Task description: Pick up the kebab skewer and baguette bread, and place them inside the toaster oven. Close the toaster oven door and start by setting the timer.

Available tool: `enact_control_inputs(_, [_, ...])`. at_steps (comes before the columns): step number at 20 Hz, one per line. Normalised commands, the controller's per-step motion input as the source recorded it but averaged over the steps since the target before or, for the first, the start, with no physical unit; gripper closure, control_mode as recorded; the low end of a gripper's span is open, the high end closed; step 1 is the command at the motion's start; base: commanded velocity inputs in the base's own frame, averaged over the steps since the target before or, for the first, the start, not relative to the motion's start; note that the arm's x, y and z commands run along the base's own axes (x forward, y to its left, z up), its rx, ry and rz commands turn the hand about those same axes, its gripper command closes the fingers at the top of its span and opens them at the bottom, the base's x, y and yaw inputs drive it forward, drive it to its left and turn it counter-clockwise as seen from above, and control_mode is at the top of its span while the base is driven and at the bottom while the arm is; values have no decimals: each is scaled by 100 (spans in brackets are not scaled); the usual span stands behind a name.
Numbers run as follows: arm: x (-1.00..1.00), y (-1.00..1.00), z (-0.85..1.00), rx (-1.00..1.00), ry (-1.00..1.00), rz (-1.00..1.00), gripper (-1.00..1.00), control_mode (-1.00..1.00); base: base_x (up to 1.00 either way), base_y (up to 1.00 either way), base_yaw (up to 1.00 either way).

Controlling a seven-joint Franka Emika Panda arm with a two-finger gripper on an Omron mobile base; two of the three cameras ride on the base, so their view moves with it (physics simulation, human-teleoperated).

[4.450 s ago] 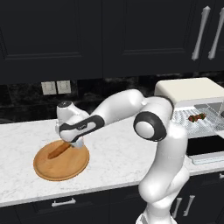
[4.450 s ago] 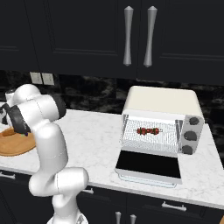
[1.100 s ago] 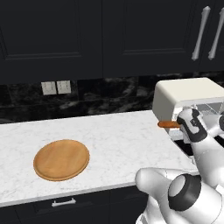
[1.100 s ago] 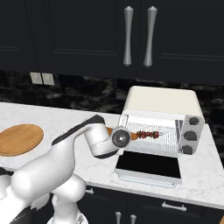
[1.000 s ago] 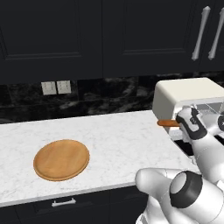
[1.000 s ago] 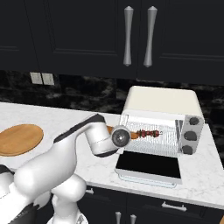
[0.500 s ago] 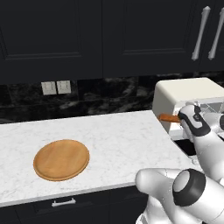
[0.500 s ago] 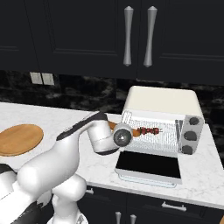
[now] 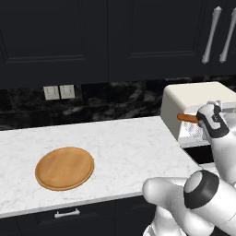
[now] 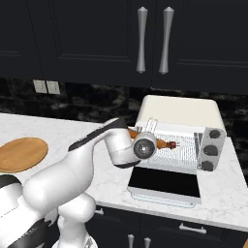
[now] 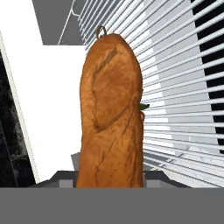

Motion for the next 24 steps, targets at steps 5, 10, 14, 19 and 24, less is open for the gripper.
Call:
enact_control_inputs(5, [24,-98,0,0,0,3,100,-100,0,0,0])
enact_control_inputs(10, [12,-79,-11,0,0,16,100,-100,0,0,0])
enact_control_inputs(14, [7,-52,-24,-2,-1,20,100,-100,0,0,0])
enact_control_inputs(19, [44,-25,-25,-1,0,12,100,-100,0,0,0])
enact_control_inputs(24, [5,-3,-30,-9,0,7,100,-100,0,0,0])
